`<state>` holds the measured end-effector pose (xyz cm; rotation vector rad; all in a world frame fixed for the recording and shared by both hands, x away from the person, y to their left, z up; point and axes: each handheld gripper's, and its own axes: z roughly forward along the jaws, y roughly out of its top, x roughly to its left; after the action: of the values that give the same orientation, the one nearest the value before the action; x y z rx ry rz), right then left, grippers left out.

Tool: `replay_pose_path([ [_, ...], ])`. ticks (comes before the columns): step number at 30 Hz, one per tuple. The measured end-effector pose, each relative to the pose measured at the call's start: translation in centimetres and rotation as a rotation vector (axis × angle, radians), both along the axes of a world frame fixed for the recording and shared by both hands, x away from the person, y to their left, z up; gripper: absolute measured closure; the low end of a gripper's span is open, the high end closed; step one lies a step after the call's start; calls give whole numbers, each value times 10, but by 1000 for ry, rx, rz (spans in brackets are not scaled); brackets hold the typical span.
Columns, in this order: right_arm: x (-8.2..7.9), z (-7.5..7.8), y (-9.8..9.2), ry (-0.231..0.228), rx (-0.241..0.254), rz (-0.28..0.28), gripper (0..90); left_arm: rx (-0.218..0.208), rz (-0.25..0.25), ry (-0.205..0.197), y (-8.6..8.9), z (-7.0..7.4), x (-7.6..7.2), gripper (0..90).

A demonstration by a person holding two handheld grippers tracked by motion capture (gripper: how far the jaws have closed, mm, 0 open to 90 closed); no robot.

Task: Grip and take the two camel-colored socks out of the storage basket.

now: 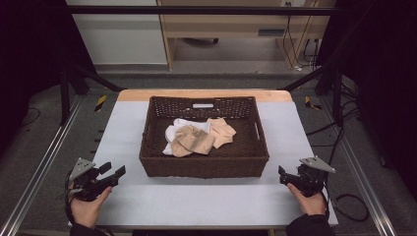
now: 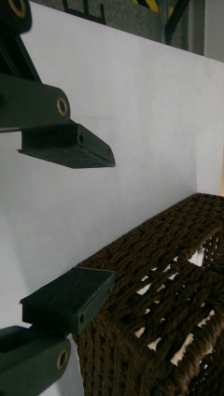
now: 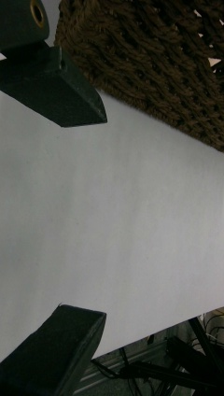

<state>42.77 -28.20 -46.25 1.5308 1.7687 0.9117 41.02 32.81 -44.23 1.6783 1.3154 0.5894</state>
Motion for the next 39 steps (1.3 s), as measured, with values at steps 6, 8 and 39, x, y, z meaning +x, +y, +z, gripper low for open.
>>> replay_pose_path([
  [6,0,0,-2,-11,-1,-4,59,-9,-6,-22,-3,9,-1,388],
  [8,0,1,-1,-6,2,-6,59,-10,-8,-29,-3,14,-1,387],
  [39,-2,3,4,-28,-28,4,53,-13,-101,-157,-51,101,30,354],
])
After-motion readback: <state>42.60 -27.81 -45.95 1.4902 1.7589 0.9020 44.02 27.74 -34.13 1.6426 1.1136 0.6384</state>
